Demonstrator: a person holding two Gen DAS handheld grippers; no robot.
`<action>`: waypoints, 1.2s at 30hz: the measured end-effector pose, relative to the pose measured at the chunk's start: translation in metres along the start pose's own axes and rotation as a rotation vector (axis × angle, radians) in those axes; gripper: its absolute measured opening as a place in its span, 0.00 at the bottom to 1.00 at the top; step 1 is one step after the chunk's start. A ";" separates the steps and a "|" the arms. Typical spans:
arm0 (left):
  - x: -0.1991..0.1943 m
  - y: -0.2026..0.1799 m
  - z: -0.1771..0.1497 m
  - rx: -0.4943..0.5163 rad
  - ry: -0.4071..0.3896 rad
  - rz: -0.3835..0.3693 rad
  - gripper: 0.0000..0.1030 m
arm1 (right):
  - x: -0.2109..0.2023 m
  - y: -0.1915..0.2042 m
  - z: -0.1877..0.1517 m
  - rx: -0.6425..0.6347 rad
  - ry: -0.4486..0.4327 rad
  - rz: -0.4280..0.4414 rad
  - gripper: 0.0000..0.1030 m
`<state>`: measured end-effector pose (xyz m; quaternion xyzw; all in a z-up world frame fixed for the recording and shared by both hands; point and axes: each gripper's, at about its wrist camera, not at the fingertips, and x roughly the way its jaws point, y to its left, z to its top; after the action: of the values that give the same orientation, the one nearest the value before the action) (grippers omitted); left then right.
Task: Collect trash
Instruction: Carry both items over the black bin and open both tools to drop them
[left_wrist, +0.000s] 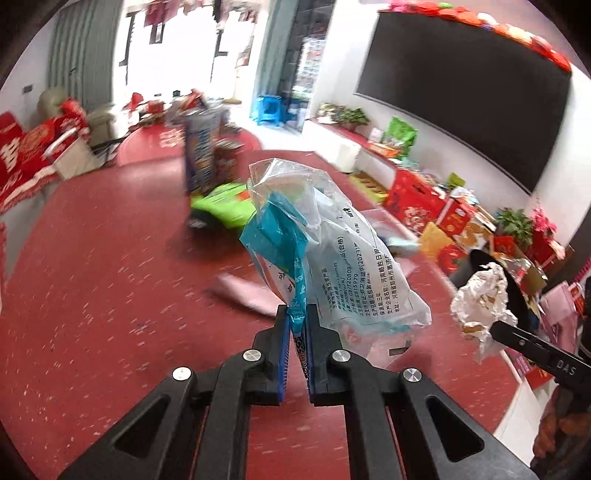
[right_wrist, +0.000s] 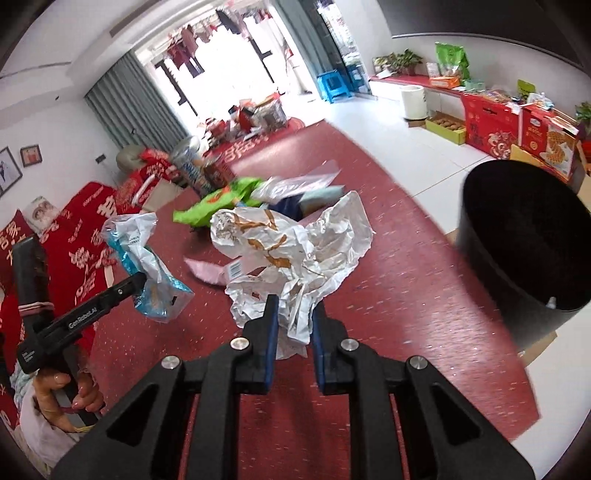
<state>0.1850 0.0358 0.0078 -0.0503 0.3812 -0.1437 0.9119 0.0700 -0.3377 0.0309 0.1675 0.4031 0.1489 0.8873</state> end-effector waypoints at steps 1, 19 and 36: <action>-0.001 -0.009 0.002 0.013 -0.003 -0.009 1.00 | -0.006 -0.008 0.002 0.011 -0.014 -0.004 0.17; 0.049 -0.218 0.029 0.323 0.036 -0.182 1.00 | -0.082 -0.120 0.009 0.182 -0.166 -0.119 0.17; 0.085 -0.300 0.024 0.464 0.069 -0.192 1.00 | -0.114 -0.172 0.005 0.253 -0.223 -0.190 0.17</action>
<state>0.1918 -0.2763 0.0274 0.1291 0.3626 -0.3149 0.8676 0.0240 -0.5385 0.0382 0.2544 0.3320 -0.0071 0.9083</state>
